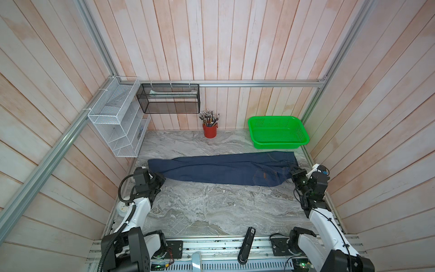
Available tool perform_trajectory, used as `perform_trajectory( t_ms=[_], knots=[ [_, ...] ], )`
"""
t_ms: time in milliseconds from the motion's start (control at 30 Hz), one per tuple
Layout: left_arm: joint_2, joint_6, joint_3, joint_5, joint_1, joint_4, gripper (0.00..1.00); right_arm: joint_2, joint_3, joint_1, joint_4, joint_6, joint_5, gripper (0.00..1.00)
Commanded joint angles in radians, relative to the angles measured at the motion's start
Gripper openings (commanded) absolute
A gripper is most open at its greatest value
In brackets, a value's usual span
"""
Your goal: Fold and stack the trousers
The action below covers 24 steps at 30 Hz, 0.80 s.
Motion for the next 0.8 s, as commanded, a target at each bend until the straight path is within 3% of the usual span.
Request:
perform_trajectory(
  t_ms=[0,100,167,267,467,600,767],
  knots=[
    [-0.078,-0.004,0.001,-0.057,0.003,-0.087,0.51,-0.039,-0.015,0.001,-0.051,-0.057,-0.01,0.0],
    [-0.164,-0.008,0.058,-0.091,0.003,-0.196,0.74,-0.049,-0.047,0.006,-0.031,-0.038,-0.021,0.0],
    [-0.2,-0.01,0.126,-0.128,0.004,-0.244,0.79,-0.049,-0.055,0.007,-0.021,-0.03,-0.021,0.0],
    [-0.127,0.031,0.265,-0.18,0.004,-0.304,0.79,-0.046,-0.056,0.011,-0.017,-0.032,-0.013,0.0],
    [0.187,0.109,0.48,-0.2,0.003,-0.33,0.78,-0.044,-0.058,0.019,-0.014,-0.03,0.0,0.0],
    [0.383,0.179,0.655,-0.223,-0.006,-0.445,0.8,-0.052,-0.051,0.034,-0.028,-0.03,0.001,0.0],
    [0.549,0.278,0.817,-0.354,-0.054,-0.585,0.8,-0.054,-0.065,0.063,-0.019,-0.011,-0.001,0.0]
  ],
)
